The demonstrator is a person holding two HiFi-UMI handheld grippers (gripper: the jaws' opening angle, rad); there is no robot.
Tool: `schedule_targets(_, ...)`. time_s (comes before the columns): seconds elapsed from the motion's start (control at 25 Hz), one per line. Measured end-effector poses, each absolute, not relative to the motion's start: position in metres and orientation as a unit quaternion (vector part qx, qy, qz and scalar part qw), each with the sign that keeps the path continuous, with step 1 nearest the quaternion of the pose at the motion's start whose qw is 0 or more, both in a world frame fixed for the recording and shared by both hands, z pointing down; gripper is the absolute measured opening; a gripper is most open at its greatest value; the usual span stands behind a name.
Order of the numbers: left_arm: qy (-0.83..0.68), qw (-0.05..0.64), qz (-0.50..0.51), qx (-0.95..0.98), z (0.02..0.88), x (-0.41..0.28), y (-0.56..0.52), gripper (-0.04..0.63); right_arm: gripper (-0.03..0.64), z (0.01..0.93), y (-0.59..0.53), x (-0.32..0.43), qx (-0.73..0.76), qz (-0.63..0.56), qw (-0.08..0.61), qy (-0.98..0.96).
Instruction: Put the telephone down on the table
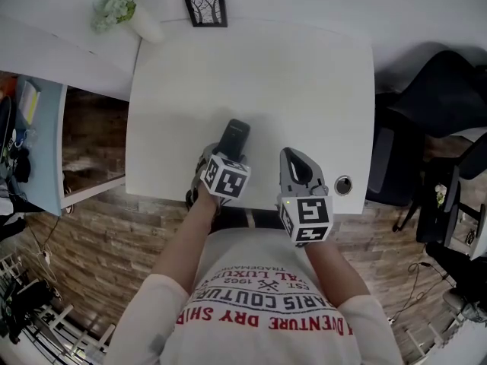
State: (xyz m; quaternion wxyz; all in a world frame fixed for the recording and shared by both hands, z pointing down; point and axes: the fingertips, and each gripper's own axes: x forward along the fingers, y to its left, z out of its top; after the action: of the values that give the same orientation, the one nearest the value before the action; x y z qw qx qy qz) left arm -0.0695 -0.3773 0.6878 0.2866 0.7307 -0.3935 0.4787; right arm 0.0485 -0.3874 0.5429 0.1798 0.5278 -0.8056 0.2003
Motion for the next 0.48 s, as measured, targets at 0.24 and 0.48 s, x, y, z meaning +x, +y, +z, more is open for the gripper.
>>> schedule_targets(0.24, -0.385, 0.305, 0.483, 0.725, 0.6905, -0.0682, -0.3773, 0.296, 0.025, 0.5407, -0.3928, 0.0533, 0.527, 0.208, 0.171, -0.806)
schedule_targets(0.48, -0.39, 0.308, 0.48, 0.723, 0.6909, -0.0708, -0.3785, 0.3, 0.025, 0.5431, -0.3913, 0.0542, 0.522, 0.216, 0.17, -0.807)
